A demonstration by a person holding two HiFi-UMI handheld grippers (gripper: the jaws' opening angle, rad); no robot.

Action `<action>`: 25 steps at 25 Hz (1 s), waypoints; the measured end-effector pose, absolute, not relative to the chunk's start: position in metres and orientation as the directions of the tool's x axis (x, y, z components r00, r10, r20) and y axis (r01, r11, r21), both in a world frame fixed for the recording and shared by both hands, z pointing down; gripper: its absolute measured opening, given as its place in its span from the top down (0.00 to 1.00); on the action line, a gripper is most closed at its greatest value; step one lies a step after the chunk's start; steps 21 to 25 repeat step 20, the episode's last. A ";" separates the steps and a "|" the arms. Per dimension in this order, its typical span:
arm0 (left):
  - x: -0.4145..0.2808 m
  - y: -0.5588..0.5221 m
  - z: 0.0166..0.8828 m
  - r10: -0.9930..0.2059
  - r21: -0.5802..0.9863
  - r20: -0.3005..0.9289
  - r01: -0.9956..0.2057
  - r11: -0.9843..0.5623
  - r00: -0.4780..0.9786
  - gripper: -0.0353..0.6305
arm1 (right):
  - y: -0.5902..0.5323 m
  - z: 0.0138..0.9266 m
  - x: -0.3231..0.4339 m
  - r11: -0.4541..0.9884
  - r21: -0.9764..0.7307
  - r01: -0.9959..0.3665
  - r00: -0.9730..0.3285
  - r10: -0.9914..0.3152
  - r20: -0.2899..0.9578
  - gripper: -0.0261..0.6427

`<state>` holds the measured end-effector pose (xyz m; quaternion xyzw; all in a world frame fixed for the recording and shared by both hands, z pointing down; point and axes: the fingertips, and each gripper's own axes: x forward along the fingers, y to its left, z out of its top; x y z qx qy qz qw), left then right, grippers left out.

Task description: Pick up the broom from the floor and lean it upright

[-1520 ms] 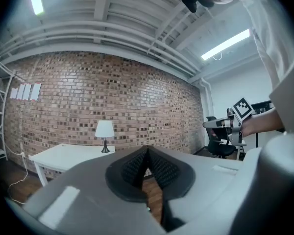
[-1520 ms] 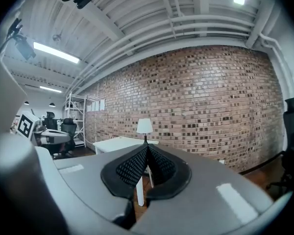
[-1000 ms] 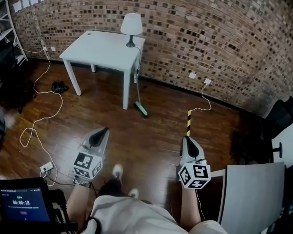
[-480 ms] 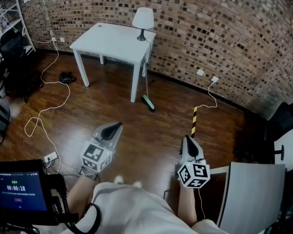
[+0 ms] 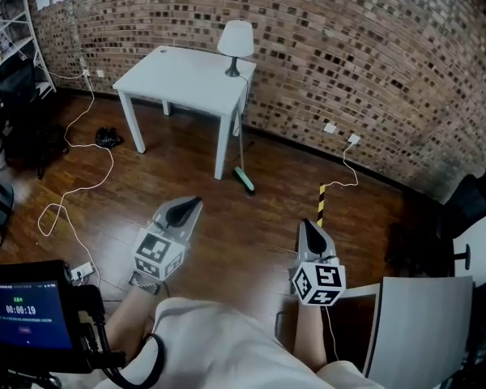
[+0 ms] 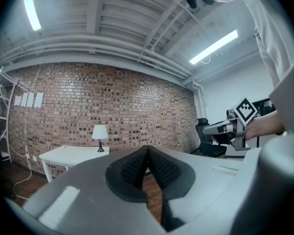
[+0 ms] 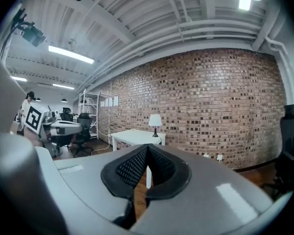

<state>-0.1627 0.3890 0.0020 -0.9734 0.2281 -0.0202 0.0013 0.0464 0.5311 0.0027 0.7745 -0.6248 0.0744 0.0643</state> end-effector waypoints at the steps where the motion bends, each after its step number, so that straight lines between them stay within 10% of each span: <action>1: -0.162 0.386 0.002 -0.445 -0.013 0.037 -0.445 -0.895 0.895 0.95 | 0.527 0.003 0.047 -0.208 0.010 -0.978 0.206 -0.959 0.194 0.94; 25: -0.160 0.353 0.006 -0.452 -0.012 0.044 -0.452 -0.892 0.891 0.95 | 0.492 0.009 0.050 -0.203 0.020 -0.979 0.203 -0.958 0.200 0.94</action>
